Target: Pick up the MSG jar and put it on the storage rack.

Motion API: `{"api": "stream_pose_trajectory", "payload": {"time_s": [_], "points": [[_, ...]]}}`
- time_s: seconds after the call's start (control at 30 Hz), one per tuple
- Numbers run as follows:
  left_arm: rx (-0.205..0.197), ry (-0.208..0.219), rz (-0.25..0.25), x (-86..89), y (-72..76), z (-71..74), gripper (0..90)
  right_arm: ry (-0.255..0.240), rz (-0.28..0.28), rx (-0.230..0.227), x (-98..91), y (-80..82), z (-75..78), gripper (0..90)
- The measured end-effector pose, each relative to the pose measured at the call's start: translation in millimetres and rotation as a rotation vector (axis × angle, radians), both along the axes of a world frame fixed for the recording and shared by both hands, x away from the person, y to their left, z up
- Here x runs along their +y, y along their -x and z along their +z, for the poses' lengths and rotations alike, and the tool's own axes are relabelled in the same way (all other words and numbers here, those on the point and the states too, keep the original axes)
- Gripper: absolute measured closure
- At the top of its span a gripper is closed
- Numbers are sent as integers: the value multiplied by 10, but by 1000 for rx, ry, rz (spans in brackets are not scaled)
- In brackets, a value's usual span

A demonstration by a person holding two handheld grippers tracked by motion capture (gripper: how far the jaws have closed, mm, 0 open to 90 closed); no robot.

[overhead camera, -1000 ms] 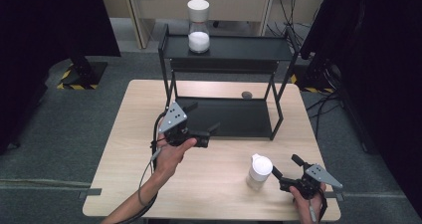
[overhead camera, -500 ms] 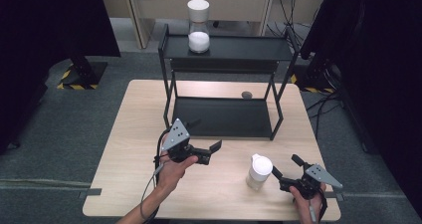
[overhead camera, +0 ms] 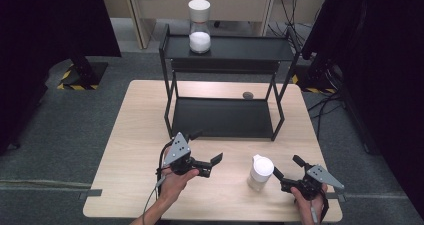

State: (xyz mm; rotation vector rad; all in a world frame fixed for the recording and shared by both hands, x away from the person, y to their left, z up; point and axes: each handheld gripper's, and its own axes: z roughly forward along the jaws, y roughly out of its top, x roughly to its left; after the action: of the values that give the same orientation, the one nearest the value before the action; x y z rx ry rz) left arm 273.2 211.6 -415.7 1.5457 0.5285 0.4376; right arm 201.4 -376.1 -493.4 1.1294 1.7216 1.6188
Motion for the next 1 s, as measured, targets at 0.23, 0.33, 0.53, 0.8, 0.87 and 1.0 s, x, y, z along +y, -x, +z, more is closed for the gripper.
{"api": "stream_pose_trajectory", "payload": {"time_s": [0.23, 0.33, 0.53, 0.8, 0.87, 1.0], "points": [[16, -3, -23, 27, 34, -192, 1, 1, 2, 0, 0, -1, 2, 10], [27, -7, -26, 34, 42, -249, 1, 2, 4, -1, 0, -4, 3, 11], [36, -24, -32, 55, 68, -365, 1, 5, 6, -2, 0, -4, 5, 11], [43, -32, -27, 73, 155, -518, 4, 10, 4, -4, 2, 1, 9, 10], [36, -26, -23, 80, 187, -556, 5, 8, 3, -5, -3, 0, 7, 10], [39, -21, -15, 109, 229, -635, 5, 7, 5, -4, -9, -7, 5, 10]]}}
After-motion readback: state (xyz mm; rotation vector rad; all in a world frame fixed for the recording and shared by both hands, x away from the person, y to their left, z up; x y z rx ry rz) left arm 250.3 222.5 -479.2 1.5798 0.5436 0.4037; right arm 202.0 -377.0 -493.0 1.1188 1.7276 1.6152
